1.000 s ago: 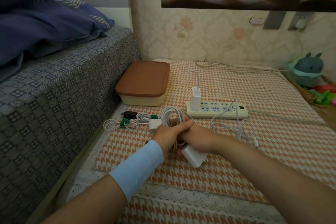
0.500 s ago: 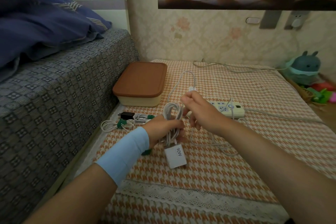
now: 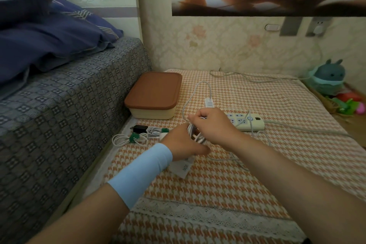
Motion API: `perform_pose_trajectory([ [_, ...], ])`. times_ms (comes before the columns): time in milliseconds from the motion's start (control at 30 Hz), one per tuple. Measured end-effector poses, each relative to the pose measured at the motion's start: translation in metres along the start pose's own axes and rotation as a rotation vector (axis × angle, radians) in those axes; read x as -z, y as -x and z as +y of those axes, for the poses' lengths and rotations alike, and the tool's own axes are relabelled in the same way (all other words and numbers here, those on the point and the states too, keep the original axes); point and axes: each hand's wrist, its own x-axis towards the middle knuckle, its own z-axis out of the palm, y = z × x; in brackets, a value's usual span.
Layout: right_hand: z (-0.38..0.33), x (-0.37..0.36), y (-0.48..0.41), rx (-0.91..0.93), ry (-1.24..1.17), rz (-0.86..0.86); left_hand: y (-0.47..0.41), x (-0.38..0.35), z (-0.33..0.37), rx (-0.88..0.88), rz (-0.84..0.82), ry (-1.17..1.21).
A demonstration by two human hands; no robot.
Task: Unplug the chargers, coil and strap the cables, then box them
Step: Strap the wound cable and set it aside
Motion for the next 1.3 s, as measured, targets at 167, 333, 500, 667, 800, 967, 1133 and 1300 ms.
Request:
perform_pose_trajectory([
  [167, -0.006, -0.002, 0.001, -0.084, -0.063, 0.016, 0.011, -0.008, -0.002, 0.019, 0.122, 0.003],
  [333, -0.012, -0.007, 0.005, 0.099, 0.131, 0.041, 0.015, 0.012, 0.000, 0.101, -0.001, 0.143],
  [500, -0.015, -0.007, 0.007, 0.520, 0.360, -0.001, 0.020, 0.040, -0.004, 0.003, -0.160, 0.173],
  [667, -0.014, -0.021, 0.004, 0.557, 0.399, 0.020, 0.026, 0.049, -0.014, 0.006, -0.374, 0.176],
  [800, -0.024, -0.030, -0.001, 0.413, 0.225, 0.031, 0.027, 0.060, -0.018, 0.000, -0.255, 0.082],
  [967, -0.033, -0.031, -0.014, 0.140, 0.062, 0.063, 0.038, 0.068, -0.016, -0.152, 0.211, -0.198],
  [1133, -0.045, -0.045, -0.015, 0.013, -0.086, -0.047, 0.046, 0.076, -0.019, -0.091, 0.178, -0.171],
  [1300, -0.053, -0.065, -0.016, 0.081, 0.028, -0.081, 0.052, 0.101, -0.033, -0.005, -0.077, -0.191],
])
